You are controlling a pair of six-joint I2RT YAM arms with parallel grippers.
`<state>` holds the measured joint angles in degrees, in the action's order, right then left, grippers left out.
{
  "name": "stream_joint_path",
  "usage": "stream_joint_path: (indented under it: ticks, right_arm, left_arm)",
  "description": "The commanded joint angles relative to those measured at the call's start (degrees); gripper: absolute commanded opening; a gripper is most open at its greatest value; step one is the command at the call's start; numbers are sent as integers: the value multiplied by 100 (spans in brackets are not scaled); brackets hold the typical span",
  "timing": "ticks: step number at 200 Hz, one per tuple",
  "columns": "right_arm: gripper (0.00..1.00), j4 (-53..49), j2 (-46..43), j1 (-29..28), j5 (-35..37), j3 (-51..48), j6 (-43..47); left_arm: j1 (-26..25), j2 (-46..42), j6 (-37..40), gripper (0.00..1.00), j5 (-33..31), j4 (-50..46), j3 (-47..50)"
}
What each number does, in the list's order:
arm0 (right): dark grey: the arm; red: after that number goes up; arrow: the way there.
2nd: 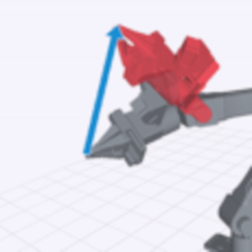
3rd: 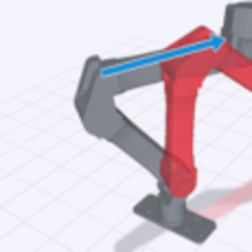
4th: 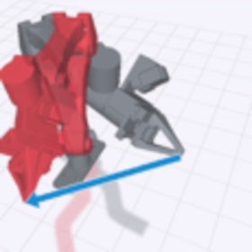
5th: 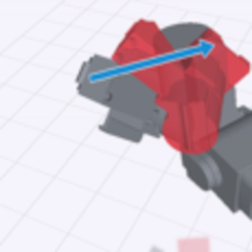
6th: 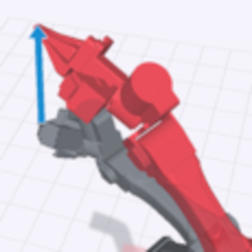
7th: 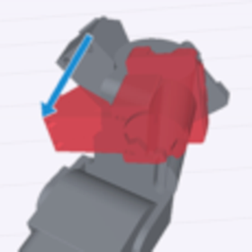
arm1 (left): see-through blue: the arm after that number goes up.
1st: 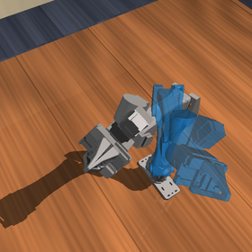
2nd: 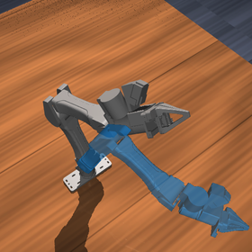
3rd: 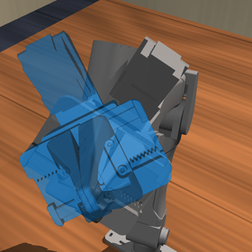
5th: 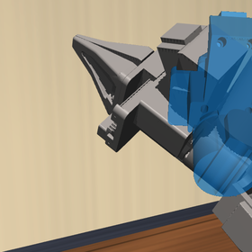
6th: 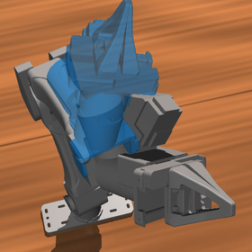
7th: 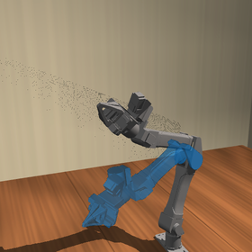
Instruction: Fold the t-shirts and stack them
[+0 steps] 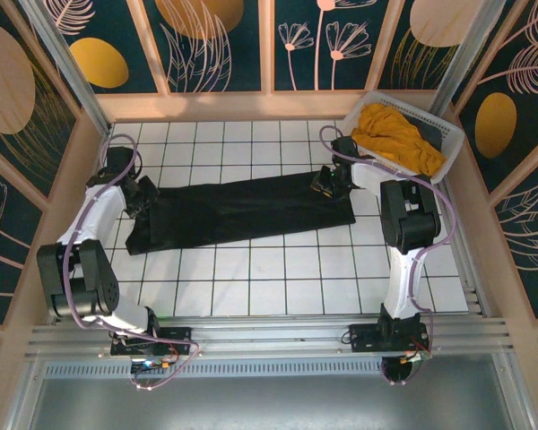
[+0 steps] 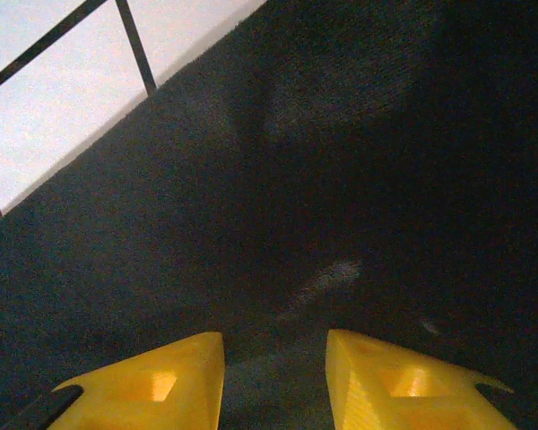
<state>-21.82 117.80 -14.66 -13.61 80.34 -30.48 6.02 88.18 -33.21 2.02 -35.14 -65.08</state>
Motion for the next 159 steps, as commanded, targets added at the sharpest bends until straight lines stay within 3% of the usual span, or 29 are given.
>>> stream_joint_path:
  ticks: [1, 83, 129, 159]
  right_arm:
    - [37, -354, 239, -11, -11, 20, 33]
    - [36, -314, 244, -5, -19, -78, 35]
    - [36, -272, 134, -16, -17, -91, 101]
    - [37, -127, -270, -20, 104, -105, 282]
  left_arm:
    - [31, 437, 286, 0, -348, -595, -383]
    - [31, 2244, 624, 1, -1182, -248, -1212]
    - [26, 2479, 642, 37, -1714, -24, -1246]
    - [22, 1659, 432, 44, -1816, 9, -1091]
